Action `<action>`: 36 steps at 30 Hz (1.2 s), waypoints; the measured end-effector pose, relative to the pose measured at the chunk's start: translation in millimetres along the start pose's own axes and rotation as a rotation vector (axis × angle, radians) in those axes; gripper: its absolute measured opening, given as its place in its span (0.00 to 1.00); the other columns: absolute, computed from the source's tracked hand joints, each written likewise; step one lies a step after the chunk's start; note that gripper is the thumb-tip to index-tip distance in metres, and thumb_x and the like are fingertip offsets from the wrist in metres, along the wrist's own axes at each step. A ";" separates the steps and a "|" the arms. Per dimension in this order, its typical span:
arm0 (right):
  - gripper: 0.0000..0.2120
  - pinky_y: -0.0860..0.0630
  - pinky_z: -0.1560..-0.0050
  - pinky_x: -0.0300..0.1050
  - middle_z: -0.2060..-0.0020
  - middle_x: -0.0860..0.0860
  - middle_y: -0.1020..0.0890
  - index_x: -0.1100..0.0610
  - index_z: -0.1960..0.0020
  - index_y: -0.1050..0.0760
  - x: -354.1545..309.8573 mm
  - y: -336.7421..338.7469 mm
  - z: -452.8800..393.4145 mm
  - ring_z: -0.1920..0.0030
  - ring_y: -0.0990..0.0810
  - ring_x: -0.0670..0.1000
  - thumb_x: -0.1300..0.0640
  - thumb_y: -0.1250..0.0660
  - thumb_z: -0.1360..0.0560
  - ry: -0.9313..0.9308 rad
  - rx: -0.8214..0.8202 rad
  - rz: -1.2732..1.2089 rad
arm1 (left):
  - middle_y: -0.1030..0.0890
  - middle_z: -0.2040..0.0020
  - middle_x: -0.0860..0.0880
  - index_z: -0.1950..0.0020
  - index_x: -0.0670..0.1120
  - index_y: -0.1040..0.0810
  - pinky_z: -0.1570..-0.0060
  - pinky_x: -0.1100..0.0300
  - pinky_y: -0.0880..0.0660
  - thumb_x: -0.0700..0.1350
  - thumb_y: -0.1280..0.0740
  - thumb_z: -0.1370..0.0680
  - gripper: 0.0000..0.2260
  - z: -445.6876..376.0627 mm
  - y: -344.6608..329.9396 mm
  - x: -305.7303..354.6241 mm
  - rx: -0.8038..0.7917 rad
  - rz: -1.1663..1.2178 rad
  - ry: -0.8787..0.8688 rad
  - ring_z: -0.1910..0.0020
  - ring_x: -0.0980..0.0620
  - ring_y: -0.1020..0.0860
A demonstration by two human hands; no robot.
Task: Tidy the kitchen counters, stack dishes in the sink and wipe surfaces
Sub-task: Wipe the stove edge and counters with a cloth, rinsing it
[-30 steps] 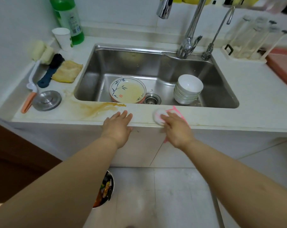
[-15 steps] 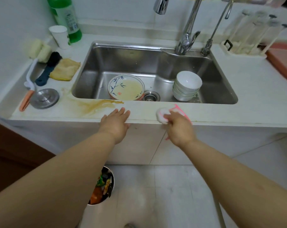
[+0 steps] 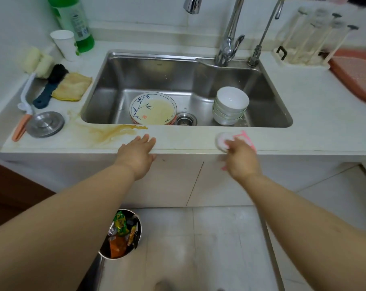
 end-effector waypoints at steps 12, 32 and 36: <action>0.23 0.28 0.41 0.49 0.38 0.56 0.26 0.57 0.37 0.27 -119.0 -65.4 15.2 0.38 0.28 0.58 0.54 0.28 0.30 0.282 -0.227 0.084 | 0.52 0.21 0.51 0.22 0.51 0.49 0.26 0.46 0.45 0.51 0.46 0.18 0.25 -0.9 0.0 1.5 -0.045 0.000 0.011 0.22 0.48 0.51; 0.30 0.46 0.26 0.48 0.24 0.55 0.45 0.52 0.23 0.45 -118.8 -67.5 -14.0 0.25 0.46 0.57 0.54 0.39 0.23 0.413 -0.293 0.307 | 0.51 0.21 0.51 0.22 0.51 0.48 0.25 0.49 0.47 0.48 0.46 0.17 0.24 5.8 3.7 0.9 -0.044 0.044 -0.016 0.22 0.50 0.51; 0.36 0.48 0.26 0.48 0.25 0.56 0.44 0.56 0.24 0.46 -39.7 -9.5 -32.9 0.26 0.46 0.58 0.49 0.35 0.27 0.097 -0.138 0.476 | 0.50 0.21 0.51 0.22 0.50 0.47 0.24 0.54 0.48 0.45 0.47 0.17 0.23 11.5 8.6 1.6 -0.052 0.056 -0.037 0.22 0.50 0.50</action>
Point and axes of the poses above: each hand's wrist, its own z-axis away from the middle knuckle, its own y-axis out of the back of the hand, x = y × z, the point moved 6 cm from there along -z, towards the middle knuckle
